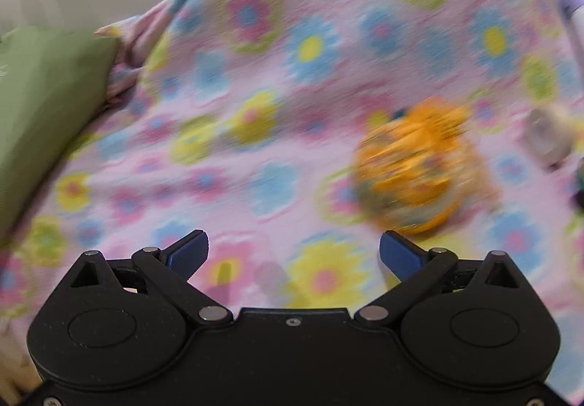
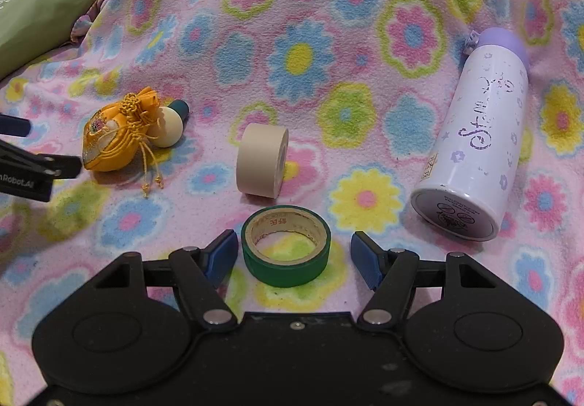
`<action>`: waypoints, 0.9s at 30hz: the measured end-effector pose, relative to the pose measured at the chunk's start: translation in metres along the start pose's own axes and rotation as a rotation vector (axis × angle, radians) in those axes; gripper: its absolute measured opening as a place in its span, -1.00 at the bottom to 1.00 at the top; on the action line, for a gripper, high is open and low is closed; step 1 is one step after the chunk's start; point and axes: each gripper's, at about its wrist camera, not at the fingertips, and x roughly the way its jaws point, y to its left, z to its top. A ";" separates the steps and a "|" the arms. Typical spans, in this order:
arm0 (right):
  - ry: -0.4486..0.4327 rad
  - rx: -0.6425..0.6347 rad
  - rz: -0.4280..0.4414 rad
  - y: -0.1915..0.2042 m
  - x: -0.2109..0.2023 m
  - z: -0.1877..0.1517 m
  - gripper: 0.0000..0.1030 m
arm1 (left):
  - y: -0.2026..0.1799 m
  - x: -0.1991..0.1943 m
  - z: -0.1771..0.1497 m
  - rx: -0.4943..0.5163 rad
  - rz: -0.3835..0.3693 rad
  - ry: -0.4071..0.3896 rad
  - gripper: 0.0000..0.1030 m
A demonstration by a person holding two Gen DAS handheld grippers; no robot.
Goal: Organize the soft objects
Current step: 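Reach the left tool to the yellow pouch while the right tool approaches the green tape roll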
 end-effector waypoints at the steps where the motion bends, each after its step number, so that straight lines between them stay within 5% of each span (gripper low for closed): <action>1: 0.000 -0.001 0.000 0.000 0.000 0.000 0.27 | 0.005 0.002 -0.003 -0.014 0.011 0.014 0.89; 13: 0.002 0.002 -0.004 -0.001 0.000 0.001 0.30 | -0.015 -0.016 0.021 -0.098 -0.244 -0.045 0.94; 23: 0.004 0.003 -0.005 -0.001 0.000 0.001 0.31 | -0.026 0.020 0.046 -0.161 -0.271 0.019 0.93; 25: 0.004 0.003 -0.005 0.000 0.000 0.001 0.30 | -0.023 0.026 0.046 -0.182 -0.291 0.048 0.79; 26: 0.004 0.003 -0.005 -0.001 0.000 0.001 0.31 | -0.021 0.029 0.045 -0.199 -0.310 0.060 0.42; 27: 0.004 0.003 -0.005 -0.001 0.000 0.001 0.30 | -0.018 0.032 0.044 -0.217 -0.322 0.076 0.35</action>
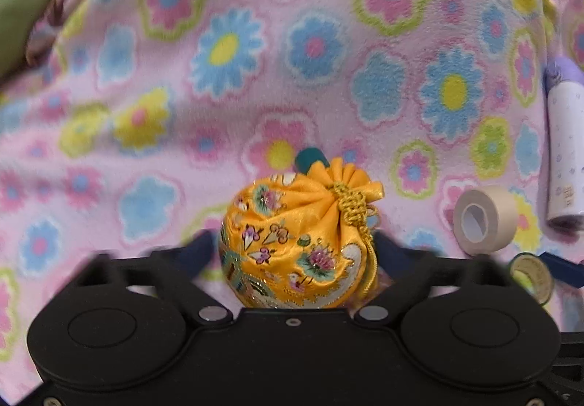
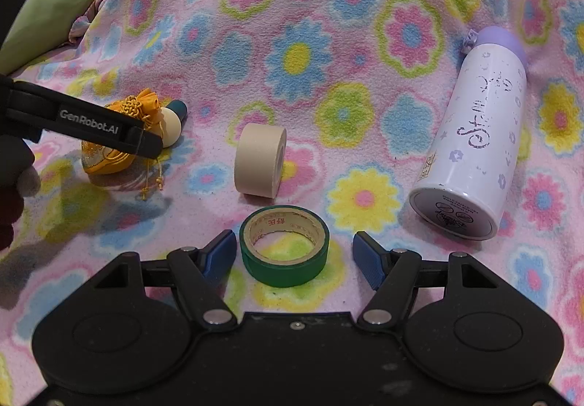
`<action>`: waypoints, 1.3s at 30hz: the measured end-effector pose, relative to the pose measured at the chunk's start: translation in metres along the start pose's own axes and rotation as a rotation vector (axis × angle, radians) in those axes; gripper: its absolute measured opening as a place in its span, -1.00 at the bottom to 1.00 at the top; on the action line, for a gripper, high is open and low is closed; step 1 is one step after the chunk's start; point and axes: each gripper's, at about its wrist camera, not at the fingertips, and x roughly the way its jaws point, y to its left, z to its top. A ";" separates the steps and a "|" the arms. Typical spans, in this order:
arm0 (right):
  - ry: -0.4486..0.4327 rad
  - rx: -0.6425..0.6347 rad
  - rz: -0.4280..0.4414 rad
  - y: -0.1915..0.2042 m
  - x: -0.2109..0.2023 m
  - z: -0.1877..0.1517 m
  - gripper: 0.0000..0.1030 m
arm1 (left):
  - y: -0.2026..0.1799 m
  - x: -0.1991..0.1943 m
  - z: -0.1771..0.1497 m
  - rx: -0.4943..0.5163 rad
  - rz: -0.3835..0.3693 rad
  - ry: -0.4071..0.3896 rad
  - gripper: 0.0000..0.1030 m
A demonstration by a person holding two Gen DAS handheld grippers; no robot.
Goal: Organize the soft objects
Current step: 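Reach the left tool to the yellow pouch while the right tool approaches the green tape roll, then grasp and lift the yellow pouch with the left tool while the right tool lifts the green tape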
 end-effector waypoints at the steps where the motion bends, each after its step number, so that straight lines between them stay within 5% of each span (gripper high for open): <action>1: 0.000 0.000 0.000 0.000 0.000 0.000 0.30 | 0.003 -0.001 -0.001 -0.014 -0.004 -0.005 0.32; 8: -0.006 0.007 0.002 0.001 -0.001 0.000 0.24 | 0.015 -0.031 -0.013 -0.018 -0.016 0.006 0.29; 12: -0.018 0.013 0.001 0.001 -0.004 -0.001 -0.09 | 0.014 -0.058 -0.022 -0.007 -0.004 0.010 0.29; 22: -0.008 -0.002 -0.021 0.006 -0.006 0.000 -0.09 | 0.012 -0.129 -0.047 0.009 0.047 -0.024 0.29; 27: 0.062 0.017 -0.059 0.009 -0.016 0.005 -0.09 | 0.014 -0.161 -0.061 -0.019 0.009 -0.015 0.29; 31: 0.104 0.063 -0.061 0.008 -0.040 0.006 -0.09 | 0.013 -0.183 -0.075 -0.003 0.021 -0.036 0.29; 39: -0.009 0.186 -0.036 0.017 -0.150 -0.001 -0.08 | 0.012 -0.226 -0.102 0.013 -0.002 -0.069 0.29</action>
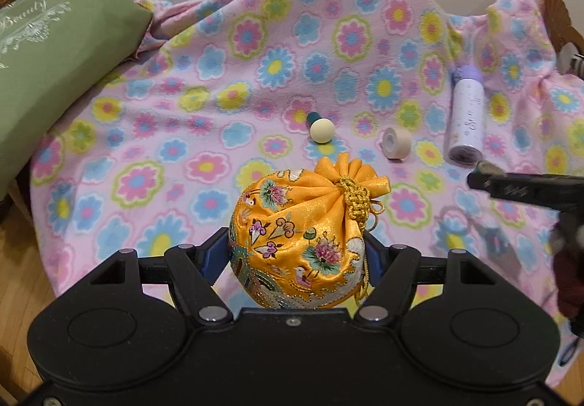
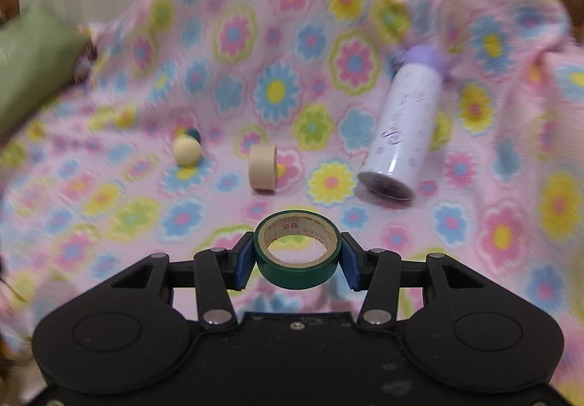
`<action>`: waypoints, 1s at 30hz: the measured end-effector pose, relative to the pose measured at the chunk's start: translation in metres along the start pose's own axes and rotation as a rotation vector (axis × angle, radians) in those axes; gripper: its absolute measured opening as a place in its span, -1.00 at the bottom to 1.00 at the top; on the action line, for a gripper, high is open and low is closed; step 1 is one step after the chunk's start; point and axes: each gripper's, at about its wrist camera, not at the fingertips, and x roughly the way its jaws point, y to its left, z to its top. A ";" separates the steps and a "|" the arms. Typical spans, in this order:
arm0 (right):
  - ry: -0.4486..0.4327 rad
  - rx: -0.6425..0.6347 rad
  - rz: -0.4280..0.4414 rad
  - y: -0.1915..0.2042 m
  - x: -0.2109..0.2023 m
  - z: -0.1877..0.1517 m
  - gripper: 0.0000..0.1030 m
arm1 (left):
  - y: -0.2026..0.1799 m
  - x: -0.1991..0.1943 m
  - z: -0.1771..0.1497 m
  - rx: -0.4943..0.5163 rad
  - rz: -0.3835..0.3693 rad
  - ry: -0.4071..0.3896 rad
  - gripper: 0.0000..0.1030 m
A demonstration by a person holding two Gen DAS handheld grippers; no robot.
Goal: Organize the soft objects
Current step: 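Grasp and lift the yellow pouch with the left tool while the right tool lifts the green tape, then lower the yellow pouch into the basket with the left tool while the right tool drops the green tape in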
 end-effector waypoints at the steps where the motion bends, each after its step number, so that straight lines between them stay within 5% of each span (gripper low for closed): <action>1: -0.013 0.017 0.009 0.003 -0.013 -0.002 -0.08 | -0.002 -0.006 -0.003 0.009 -0.001 -0.006 0.29; 14: -0.143 0.083 0.156 0.030 -0.167 -0.079 -0.08 | -0.020 -0.069 -0.053 0.046 -0.023 -0.035 0.29; 30: -0.023 0.145 0.178 0.039 -0.208 -0.149 -0.07 | -0.025 -0.078 -0.096 0.028 -0.037 0.083 0.30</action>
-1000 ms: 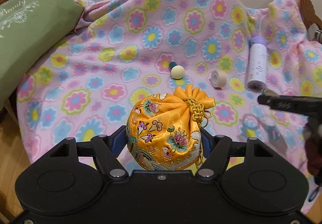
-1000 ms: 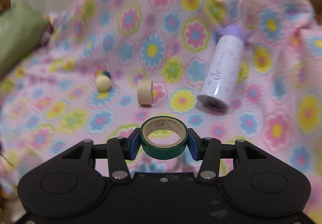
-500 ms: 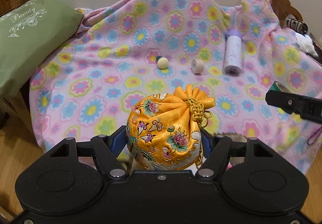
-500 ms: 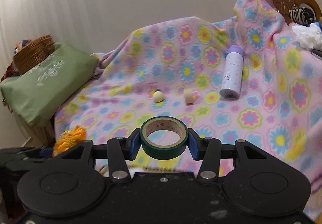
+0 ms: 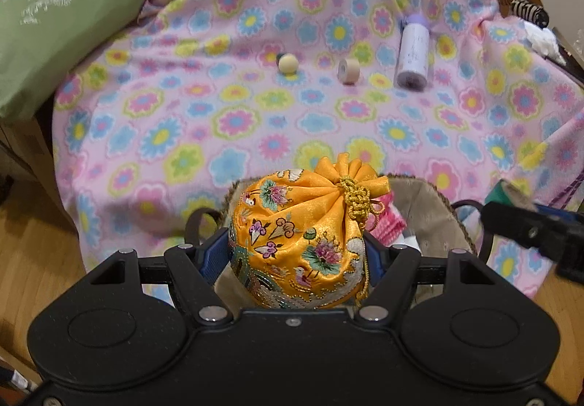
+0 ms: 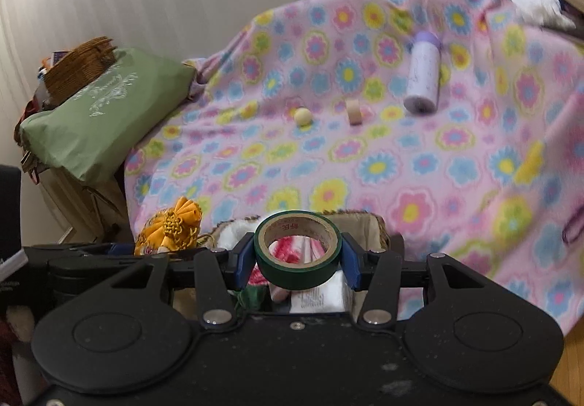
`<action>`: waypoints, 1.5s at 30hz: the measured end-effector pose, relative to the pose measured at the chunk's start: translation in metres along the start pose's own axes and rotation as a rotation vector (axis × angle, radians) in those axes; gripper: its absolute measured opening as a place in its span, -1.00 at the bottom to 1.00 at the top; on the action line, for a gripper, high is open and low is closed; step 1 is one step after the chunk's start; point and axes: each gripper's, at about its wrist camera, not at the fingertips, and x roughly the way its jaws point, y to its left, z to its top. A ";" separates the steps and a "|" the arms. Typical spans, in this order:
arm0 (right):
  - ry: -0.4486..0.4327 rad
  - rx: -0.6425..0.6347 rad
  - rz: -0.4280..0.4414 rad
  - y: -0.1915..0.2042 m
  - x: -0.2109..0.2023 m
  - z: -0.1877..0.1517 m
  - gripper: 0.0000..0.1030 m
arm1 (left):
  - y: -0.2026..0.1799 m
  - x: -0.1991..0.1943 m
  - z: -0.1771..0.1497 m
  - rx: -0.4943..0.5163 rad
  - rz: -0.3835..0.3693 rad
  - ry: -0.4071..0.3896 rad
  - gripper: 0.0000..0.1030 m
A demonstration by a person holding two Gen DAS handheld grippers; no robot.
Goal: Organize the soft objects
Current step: 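Lower the yellow pouch into the basket with the left tool while the right tool drops the green tape in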
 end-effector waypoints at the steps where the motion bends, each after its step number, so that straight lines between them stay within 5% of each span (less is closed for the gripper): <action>1: 0.009 0.006 -0.012 -0.001 0.001 0.000 -0.07 | 0.001 0.003 -0.001 -0.004 -0.003 0.014 0.30; 17: 0.162 0.014 0.001 -0.001 0.026 -0.002 -0.07 | 0.005 0.018 -0.014 -0.028 -0.014 0.114 0.31; 45: 0.143 -0.054 -0.027 0.004 0.022 0.003 0.19 | 0.003 0.014 -0.013 -0.016 0.003 0.092 0.49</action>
